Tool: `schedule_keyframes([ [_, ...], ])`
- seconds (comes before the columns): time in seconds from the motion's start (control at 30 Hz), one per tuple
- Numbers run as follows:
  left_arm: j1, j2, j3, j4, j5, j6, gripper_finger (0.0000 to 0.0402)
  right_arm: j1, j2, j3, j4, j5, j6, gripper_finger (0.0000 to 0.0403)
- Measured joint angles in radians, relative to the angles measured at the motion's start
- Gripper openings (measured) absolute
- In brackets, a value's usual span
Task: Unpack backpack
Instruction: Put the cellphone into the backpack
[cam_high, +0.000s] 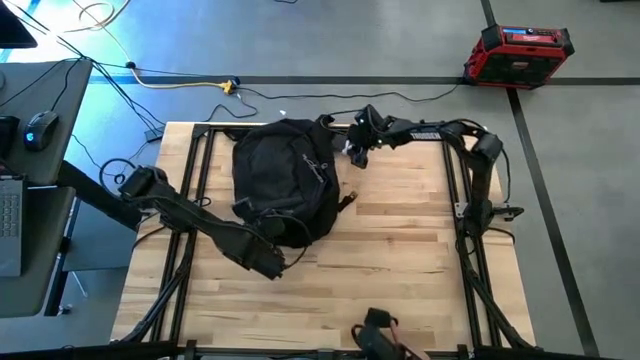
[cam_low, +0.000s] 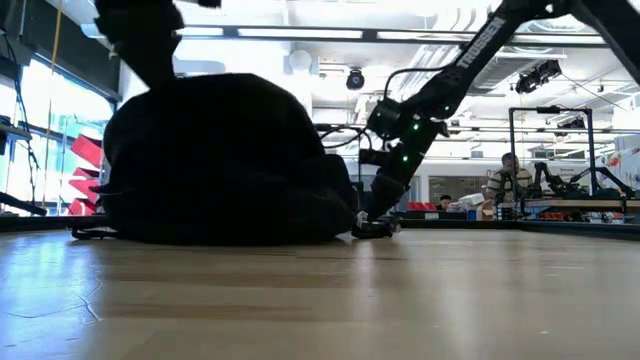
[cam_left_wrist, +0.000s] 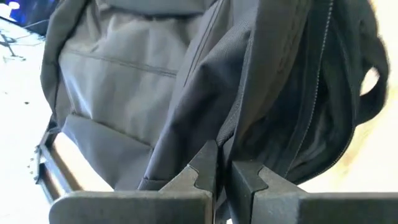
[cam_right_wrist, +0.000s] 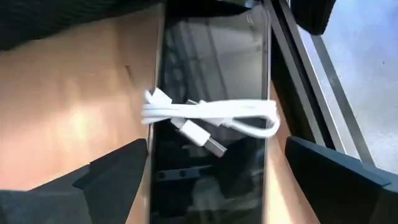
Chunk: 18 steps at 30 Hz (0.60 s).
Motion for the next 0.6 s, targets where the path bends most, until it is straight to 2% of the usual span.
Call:
schedule_keyframes([
  [0.17, -0.003, -0.021, 0.0, 0.05, -0.03, 0.001, 0.0, -0.014, 0.041, 0.014, -0.02, -0.064, -0.037, 0.0371],
  [0.3, -0.003, -0.019, 0.0, 0.078, -0.037, 0.018, 0.0, -0.004, 0.065, 0.017, -0.028, -0.024, -0.095, 0.0371],
  [0.43, -0.002, -0.018, 0.0, 0.097, -0.039, 0.018, 0.0, -0.005, 0.07, 0.017, -0.048, -0.049, -0.097, 0.0367],
  [0.6, -0.002, -0.017, 0.0, 0.11, -0.038, 0.019, 0.0, 0.032, 0.065, 0.021, -0.163, -0.019, -0.103, 0.0346],
])
